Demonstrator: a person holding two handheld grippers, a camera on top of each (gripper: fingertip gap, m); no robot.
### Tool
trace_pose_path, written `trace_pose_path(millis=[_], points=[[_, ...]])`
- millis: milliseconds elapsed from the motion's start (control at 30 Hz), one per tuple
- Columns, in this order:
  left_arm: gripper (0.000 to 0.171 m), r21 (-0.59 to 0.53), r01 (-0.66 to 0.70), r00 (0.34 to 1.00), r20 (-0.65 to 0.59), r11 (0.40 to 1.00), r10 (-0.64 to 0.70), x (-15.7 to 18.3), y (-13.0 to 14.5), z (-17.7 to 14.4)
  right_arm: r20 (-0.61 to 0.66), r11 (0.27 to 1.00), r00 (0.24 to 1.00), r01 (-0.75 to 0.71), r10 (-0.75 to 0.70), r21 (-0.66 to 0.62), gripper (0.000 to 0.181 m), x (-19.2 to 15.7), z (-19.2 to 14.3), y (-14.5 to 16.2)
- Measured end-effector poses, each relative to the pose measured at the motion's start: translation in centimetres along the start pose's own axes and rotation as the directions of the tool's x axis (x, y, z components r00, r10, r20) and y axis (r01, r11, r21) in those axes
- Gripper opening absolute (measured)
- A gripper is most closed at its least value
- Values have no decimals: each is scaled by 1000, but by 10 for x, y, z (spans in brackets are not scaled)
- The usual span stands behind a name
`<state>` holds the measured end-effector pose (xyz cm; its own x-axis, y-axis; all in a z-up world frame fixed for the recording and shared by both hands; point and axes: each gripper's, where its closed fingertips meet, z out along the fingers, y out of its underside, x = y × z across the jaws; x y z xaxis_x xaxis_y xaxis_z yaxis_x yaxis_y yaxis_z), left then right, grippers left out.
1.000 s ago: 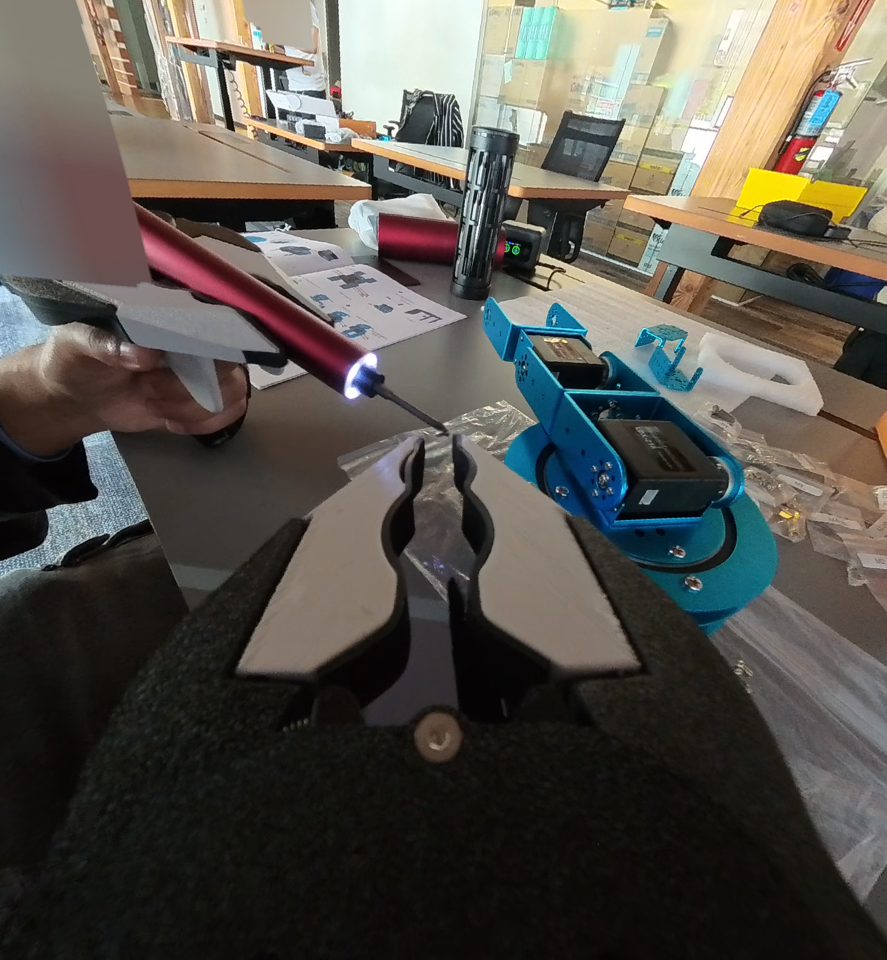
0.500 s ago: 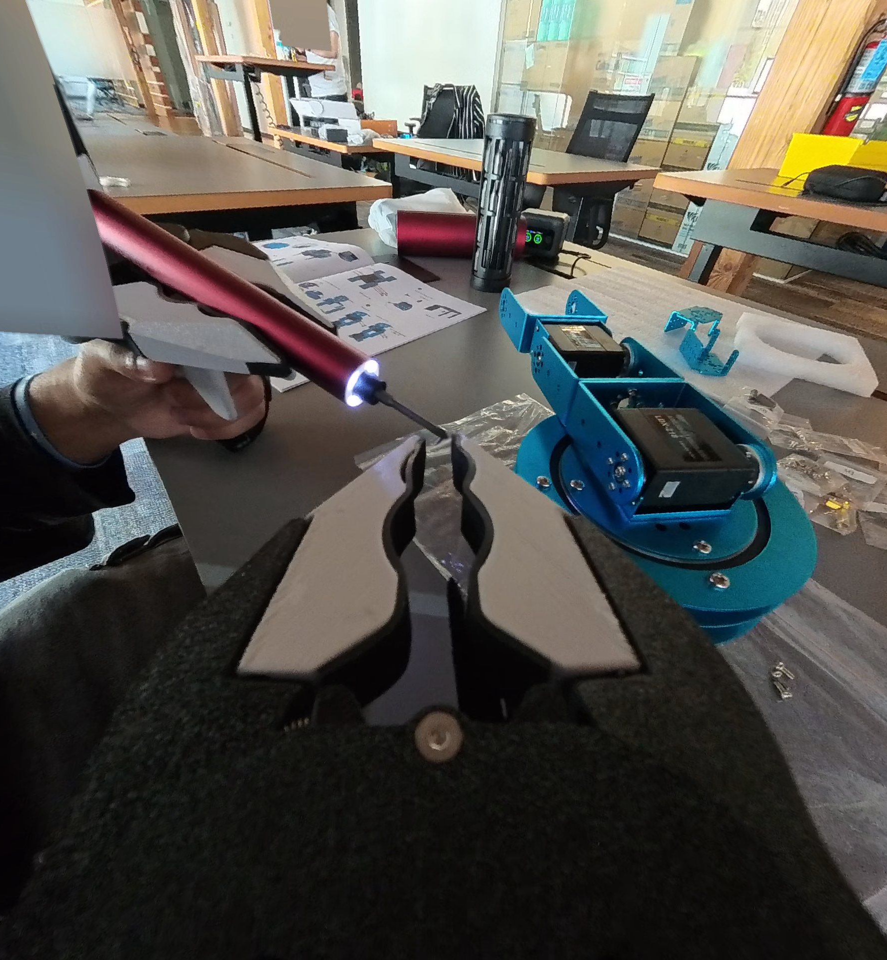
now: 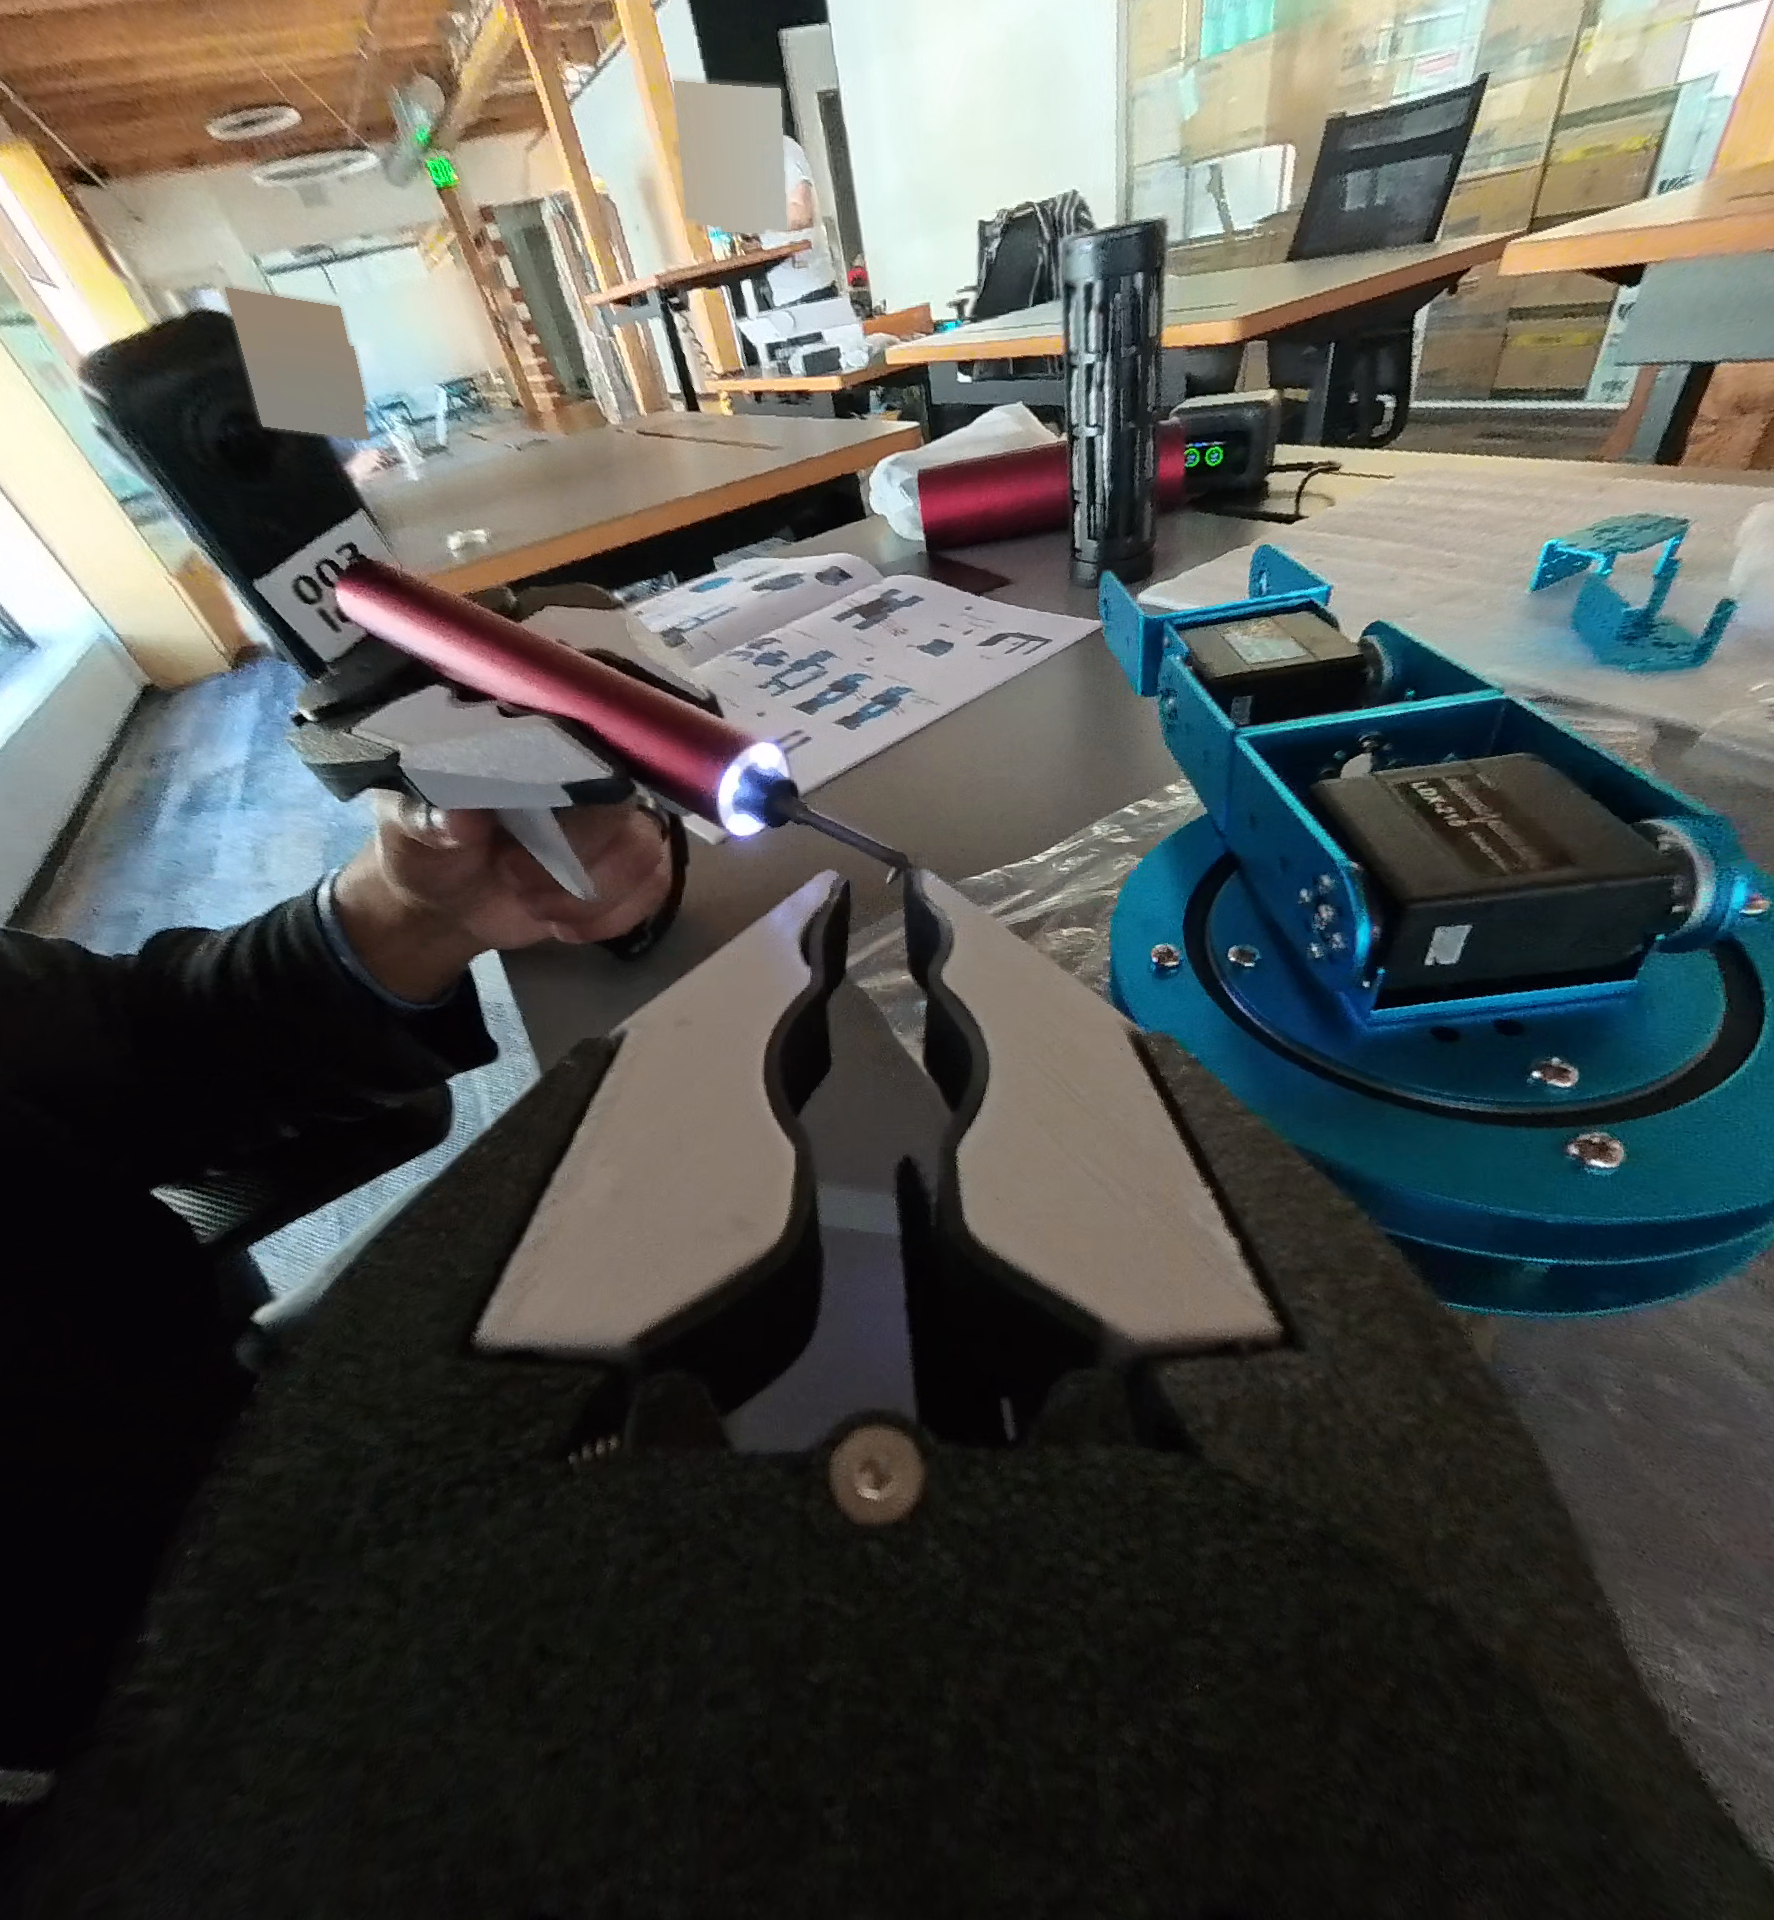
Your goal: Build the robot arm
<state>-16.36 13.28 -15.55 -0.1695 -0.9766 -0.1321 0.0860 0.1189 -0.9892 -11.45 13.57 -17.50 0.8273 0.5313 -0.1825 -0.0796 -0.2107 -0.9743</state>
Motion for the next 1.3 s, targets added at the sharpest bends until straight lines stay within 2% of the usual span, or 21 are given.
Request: trace_pose_path(millis=[133,267,367,567,867,1100,1200,1300], points=[[21,4,-2,1000,-2,1000,2,1,-1,-1,105,989,984,-147,145,13,12,-4,-1,-2],[21,9,-10,1000,-15,1000,10,4,-2,-1,250,942,913,-335,321,18,13,-8,-4,-4],[21,22,-5,1000,-26,1000,6,6,-4,-1,326,908,863,-417,386,29,8,-10,-7,-8],[21,35,17,999,-45,999,-15,7,-6,-2,347,911,861,-410,373,38,4,-11,-9,-9],[21,23,-2,999,-44,1000,3,9,-4,-1,326,920,877,-389,352,52,8,-5,-13,-10],[21,28,-12,999,-50,1000,13,11,-5,-2,369,926,861,-378,350,5,32,-11,-11,-5],[21,29,-9,998,-54,1000,11,11,-5,-2,425,929,841,-371,336,-1,37,-22,-11,-7],[21,27,-13,998,-60,1000,15,13,-4,-1,470,921,814,-390,341,6,34,-28,-13,-10]])
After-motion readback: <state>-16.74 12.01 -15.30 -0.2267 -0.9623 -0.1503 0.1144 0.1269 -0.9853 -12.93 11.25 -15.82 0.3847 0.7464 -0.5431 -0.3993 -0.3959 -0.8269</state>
